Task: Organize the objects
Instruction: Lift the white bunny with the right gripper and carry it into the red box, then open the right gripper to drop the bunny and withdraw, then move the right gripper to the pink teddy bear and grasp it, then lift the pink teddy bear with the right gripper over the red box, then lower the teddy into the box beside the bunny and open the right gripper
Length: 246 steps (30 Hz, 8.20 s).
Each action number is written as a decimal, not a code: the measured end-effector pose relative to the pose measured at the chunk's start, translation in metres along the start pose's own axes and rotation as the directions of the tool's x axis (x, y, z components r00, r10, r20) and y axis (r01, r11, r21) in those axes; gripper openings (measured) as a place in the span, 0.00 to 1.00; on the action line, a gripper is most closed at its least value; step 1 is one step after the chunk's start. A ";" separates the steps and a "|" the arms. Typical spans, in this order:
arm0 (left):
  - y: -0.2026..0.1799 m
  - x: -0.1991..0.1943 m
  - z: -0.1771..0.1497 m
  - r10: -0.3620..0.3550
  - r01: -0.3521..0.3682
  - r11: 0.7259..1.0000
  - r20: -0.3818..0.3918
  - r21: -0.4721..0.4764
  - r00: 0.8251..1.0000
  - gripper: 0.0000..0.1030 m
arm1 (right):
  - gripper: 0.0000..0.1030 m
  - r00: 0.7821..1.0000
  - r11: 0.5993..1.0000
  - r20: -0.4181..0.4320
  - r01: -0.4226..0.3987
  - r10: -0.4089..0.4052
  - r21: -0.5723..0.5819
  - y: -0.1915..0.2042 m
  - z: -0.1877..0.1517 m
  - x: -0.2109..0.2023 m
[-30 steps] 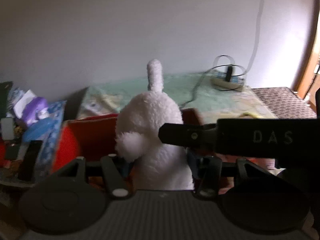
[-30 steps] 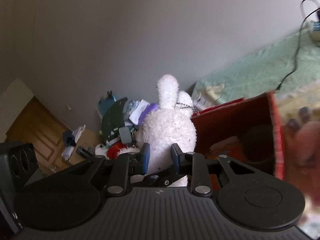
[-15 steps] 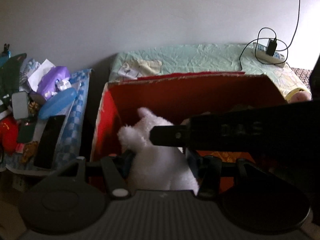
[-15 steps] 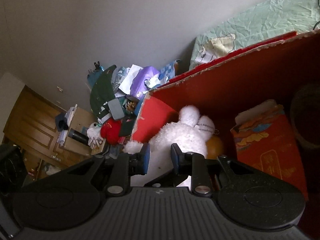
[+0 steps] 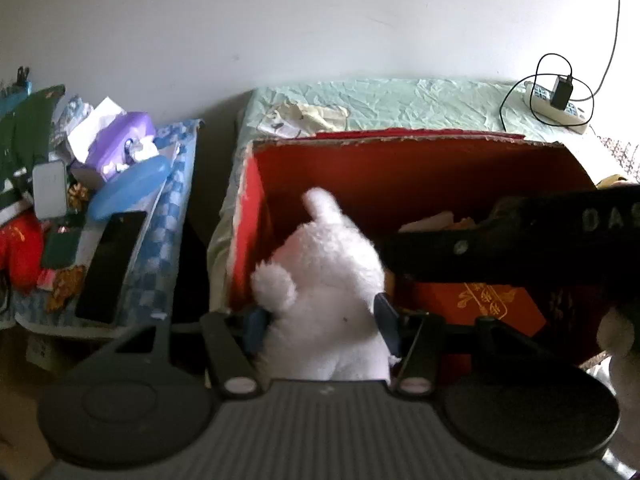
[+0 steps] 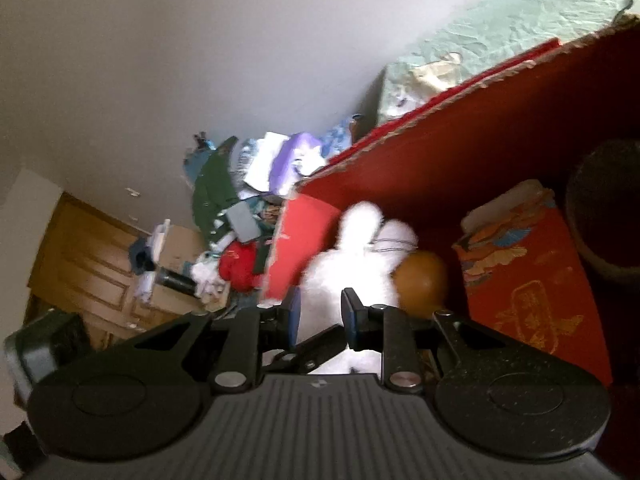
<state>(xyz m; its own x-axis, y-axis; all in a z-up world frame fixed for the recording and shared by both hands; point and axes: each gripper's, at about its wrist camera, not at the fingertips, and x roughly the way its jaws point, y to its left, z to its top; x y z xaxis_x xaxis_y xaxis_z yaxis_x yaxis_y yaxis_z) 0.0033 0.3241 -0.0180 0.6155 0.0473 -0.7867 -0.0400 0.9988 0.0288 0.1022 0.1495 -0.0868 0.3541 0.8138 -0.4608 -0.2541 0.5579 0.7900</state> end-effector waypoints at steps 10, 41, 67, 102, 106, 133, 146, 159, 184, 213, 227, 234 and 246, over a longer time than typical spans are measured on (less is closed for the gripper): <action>-0.004 -0.006 -0.002 0.025 -0.024 1.000 -0.009 0.012 1.000 0.54 | 0.24 0.996 0.999 -0.080 0.027 -0.030 -0.036 0.007 -0.009 0.025; -0.118 -0.065 0.005 -0.238 0.222 0.965 0.106 0.140 0.966 0.58 | 0.36 0.866 0.962 0.452 0.266 -0.214 -0.055 -0.015 -0.044 -0.170; -0.287 0.010 0.020 -0.369 0.373 0.922 -0.053 0.107 0.928 0.57 | 0.45 0.876 0.960 0.397 0.270 -0.274 0.068 -0.130 -0.006 -0.286; -0.297 0.076 0.018 -0.306 0.314 0.949 -0.177 0.015 0.935 0.66 | 0.35 0.982 0.991 0.131 0.133 -0.135 0.018 -0.166 0.029 -0.226; -0.301 0.063 0.012 -0.318 0.327 0.944 -0.159 0.036 0.935 0.66 | 0.35 0.977 0.989 0.154 0.148 -0.146 -0.003 -0.156 0.024 -0.237; -0.257 -0.042 -0.002 -0.429 0.425 0.898 0.013 0.113 0.903 0.65 | 0.36 0.932 0.976 0.347 0.162 -0.103 -0.145 -0.058 -0.024 -0.250; -0.180 -0.078 -0.001 -0.406 0.400 0.914 0.127 0.076 0.905 0.65 | 0.36 0.930 0.965 0.368 0.108 -0.012 -0.241 0.001 -0.031 -0.200; -0.100 -0.079 0.013 -0.307 0.301 0.952 0.202 0.059 0.930 0.65 | 0.36 0.938 0.954 0.343 0.064 0.042 -0.292 0.033 -0.021 -0.123; -0.037 0.031 -0.004 -0.207 0.207 0.978 -0.002 -0.032 0.978 0.64 | 0.36 0.991 0.992 0.102 0.090 -0.081 -0.091 -0.007 -0.007 -0.020; -0.041 0.010 -0.005 -0.239 0.240 0.971 0.012 -0.026 0.971 0.71 | 0.19 0.942 0.936 0.060 0.334 -0.329 -0.113 -0.015 0.004 -0.020; -0.046 0.032 -0.004 -0.165 0.162 0.985 -0.052 -0.055 0.985 0.72 | 0.23 0.947 0.925 0.036 0.319 -0.319 -0.205 -0.008 0.009 0.000; -0.053 0.035 -0.004 -0.135 0.133 0.991 -0.069 -0.030 0.988 0.76 | 0.26 0.944 0.919 0.047 0.329 -0.327 -0.215 -0.005 0.006 -0.002; -0.056 0.037 -0.004 -0.120 0.118 0.993 -0.086 -0.018 0.989 0.79 | 0.26 0.936 0.909 0.061 0.350 -0.345 -0.227 -0.003 0.007 -0.001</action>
<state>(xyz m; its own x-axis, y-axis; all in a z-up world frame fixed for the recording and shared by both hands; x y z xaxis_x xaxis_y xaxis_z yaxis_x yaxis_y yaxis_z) 0.0254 0.2699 -0.0508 0.5460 -0.0737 -0.8346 0.0186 0.9969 -0.0759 0.1089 0.1461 -0.0859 0.4742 0.5594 -0.6798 -0.3117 0.8288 0.4646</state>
